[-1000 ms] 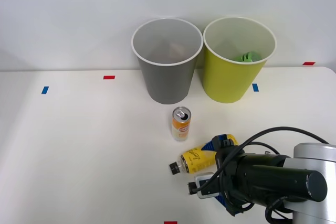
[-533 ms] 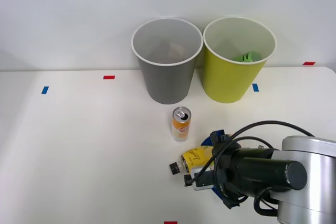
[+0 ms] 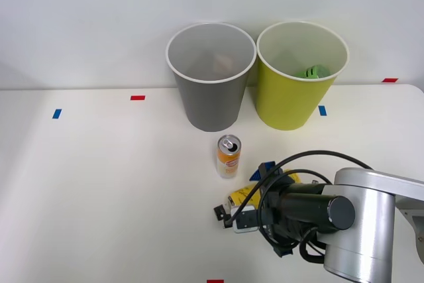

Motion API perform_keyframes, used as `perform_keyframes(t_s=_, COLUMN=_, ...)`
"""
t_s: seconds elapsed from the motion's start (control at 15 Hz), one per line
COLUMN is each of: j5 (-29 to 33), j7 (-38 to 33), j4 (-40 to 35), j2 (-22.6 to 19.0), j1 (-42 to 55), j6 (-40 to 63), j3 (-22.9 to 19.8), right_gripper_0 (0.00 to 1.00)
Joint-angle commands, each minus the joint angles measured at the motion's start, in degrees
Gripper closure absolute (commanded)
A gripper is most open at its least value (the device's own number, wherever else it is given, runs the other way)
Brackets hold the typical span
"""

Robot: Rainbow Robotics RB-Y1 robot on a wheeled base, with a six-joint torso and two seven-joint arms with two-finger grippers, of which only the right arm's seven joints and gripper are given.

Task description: Put cans in the gray bin, plastic bottles in the light green bin

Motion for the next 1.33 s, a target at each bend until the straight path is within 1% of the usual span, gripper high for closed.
perform_keyframes(t_s=0.07, j5=0.1, j7=0.5, j4=1.2, j2=1.0, j1=0.0, j6=0.0, j3=0.0, right_gripper_0=0.0)
perform_keyframes(t_s=0.2, j5=0.2, j7=0.6, j4=1.9, j2=1.6, j1=-0.1, j6=0.0, j3=-0.1, right_gripper_0=0.0)
perform_keyframes(t_s=0.47, j5=0.5, j7=1.3, j4=4.5, j2=4.2, j1=-0.4, j6=0.0, j3=-0.4, right_gripper_0=0.0)
perform_keyframes(t_s=1.07, j5=0.7, j7=3.6, j4=5.9, j2=4.8, j1=-0.3, j6=0.1, j3=-1.1, right_gripper_0=0.0)
perform_keyframes(t_s=1.33, j5=1.7, j7=4.6, j4=5.9, j2=5.6, j1=-0.3, j6=2.6, j3=-1.1, right_gripper_0=0.01)
